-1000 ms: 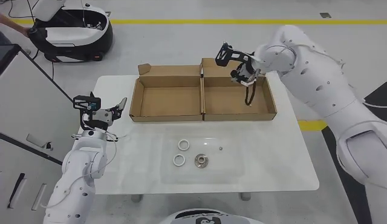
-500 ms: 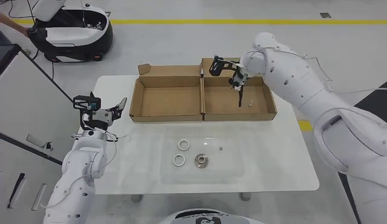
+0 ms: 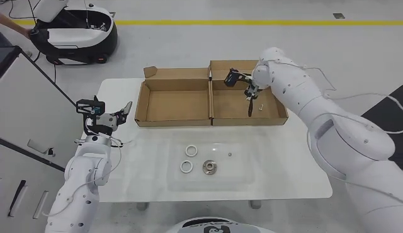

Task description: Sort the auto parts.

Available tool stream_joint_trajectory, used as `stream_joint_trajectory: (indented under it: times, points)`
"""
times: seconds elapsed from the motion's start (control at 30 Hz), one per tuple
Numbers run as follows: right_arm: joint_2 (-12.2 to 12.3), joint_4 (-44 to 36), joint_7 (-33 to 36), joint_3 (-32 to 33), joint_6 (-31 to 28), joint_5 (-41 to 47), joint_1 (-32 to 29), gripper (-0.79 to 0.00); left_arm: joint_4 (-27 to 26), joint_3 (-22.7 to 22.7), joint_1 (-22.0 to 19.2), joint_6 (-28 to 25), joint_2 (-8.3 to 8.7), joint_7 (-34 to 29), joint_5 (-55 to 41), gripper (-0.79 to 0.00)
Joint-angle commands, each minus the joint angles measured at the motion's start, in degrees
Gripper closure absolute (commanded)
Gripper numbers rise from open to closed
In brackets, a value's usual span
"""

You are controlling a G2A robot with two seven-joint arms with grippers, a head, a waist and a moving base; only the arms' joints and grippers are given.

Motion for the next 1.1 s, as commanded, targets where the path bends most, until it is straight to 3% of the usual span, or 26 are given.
stream_joint_trajectory:
  times: [0.0,0.43,1.07]
  points:
    - [-0.52,1.19,-0.86,-0.11,-0.21,-0.26,-0.15,0.0,0.0,0.0,0.0,0.0,0.0,0.0,0.0,-0.785]
    - [-3.32,8.28,-6.85,-0.92,-0.67,-3.61,-2.07,0.0,0.0,0.0,0.0,0.0,0.0,0.0,0.0,-0.785]
    - [-5.81,13.38,-9.42,-0.09,-2.19,-4.4,-3.51,0.0,0.0,0.0,0.0,0.0,0.0,0.0,0.0,-0.785]
